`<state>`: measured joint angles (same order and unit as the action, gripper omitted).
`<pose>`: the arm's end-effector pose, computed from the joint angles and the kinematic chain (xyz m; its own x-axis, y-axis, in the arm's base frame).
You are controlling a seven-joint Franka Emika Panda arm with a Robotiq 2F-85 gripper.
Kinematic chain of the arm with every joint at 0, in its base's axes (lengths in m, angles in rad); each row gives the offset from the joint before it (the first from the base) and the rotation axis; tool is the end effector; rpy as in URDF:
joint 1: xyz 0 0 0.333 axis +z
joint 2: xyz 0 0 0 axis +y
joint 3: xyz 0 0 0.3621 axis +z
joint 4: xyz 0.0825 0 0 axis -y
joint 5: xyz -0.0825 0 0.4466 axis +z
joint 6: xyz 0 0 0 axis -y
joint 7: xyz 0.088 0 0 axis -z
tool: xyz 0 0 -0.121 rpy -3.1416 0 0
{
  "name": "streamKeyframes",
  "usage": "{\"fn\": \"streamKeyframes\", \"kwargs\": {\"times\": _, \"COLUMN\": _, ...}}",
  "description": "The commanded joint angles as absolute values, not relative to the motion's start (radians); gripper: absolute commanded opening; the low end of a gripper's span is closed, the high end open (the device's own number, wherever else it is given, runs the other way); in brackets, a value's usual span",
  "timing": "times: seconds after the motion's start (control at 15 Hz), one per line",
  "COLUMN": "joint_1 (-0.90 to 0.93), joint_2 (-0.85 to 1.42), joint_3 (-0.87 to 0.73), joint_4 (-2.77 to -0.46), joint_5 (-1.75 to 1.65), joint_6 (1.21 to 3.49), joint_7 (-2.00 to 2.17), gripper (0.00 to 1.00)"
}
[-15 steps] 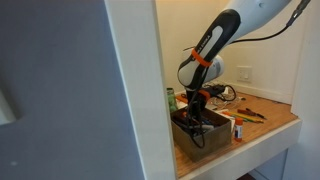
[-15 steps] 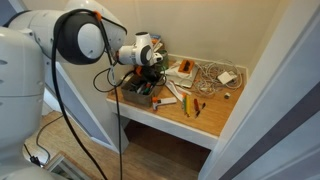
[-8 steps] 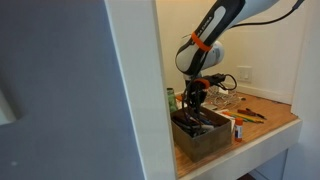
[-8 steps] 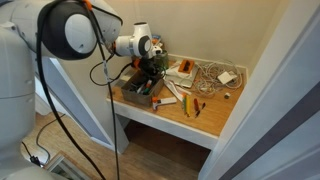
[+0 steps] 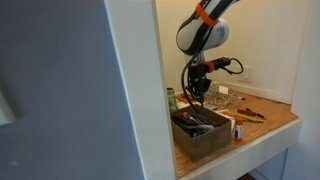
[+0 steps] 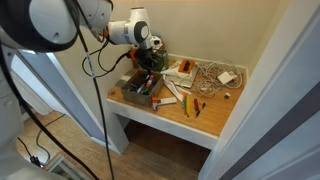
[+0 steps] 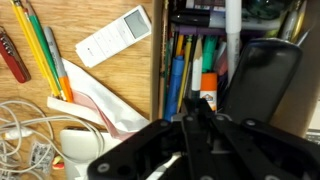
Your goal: Pick up the white pencil with an eraser from the cardboard box and put it on the shelf
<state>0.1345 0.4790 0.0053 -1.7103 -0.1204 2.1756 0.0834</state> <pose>0.7320 0.0966 0.3027 0.9922 0.1243 -0.0089 0.1245 -0.9875 0.0965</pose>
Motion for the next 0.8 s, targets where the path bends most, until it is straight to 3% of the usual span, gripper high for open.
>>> {"fn": "streamKeyframes", "kwargs": {"times": 0.0, "joint_1": 0.112, "joint_2": 0.401, "joint_3": -0.009, "joint_4": -1.794, "joint_5": -0.143, "joint_6": 2.220, "joint_7": 0.100, "gripper": 0.02}}
{"fn": "streamKeyframes", "kwargs": {"times": 0.73, "joint_1": 0.082, "joint_2": 0.371, "joint_3": -0.162, "joint_4": -1.895, "joint_5": -0.379, "joint_6": 2.354, "joint_7": 0.275, "gripper": 0.02}}
